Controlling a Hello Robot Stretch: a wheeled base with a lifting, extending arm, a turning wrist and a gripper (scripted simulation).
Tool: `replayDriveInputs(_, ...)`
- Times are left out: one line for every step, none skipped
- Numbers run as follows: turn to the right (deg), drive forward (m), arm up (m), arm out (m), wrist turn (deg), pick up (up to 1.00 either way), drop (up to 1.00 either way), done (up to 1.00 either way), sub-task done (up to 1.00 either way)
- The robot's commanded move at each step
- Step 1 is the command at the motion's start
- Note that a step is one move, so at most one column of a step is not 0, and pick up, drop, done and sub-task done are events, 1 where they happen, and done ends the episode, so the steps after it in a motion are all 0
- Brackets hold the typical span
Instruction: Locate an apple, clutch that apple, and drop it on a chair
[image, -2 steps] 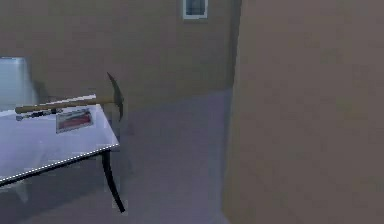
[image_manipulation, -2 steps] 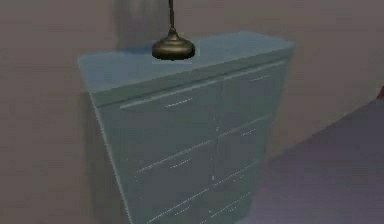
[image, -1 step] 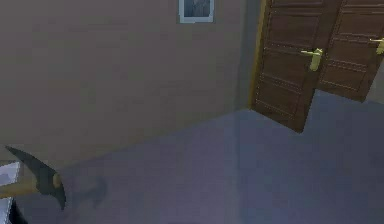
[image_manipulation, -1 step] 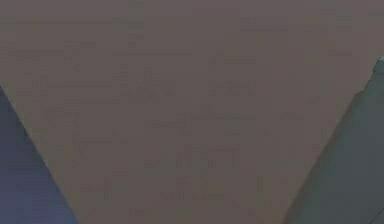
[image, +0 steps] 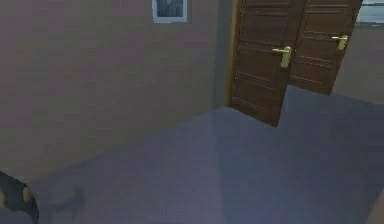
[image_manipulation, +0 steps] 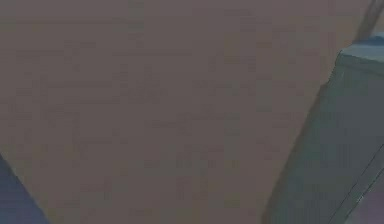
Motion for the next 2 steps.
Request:
replayDriveInputs(0.0, 0.15, 0.0, 0.0, 0.0, 0.0, 0.0, 0.0, 0.0)
replayDriveInputs(36.0, 0.0, 0.0, 0.0, 0.0, 0.0, 0.0, 0.0, 0.0)
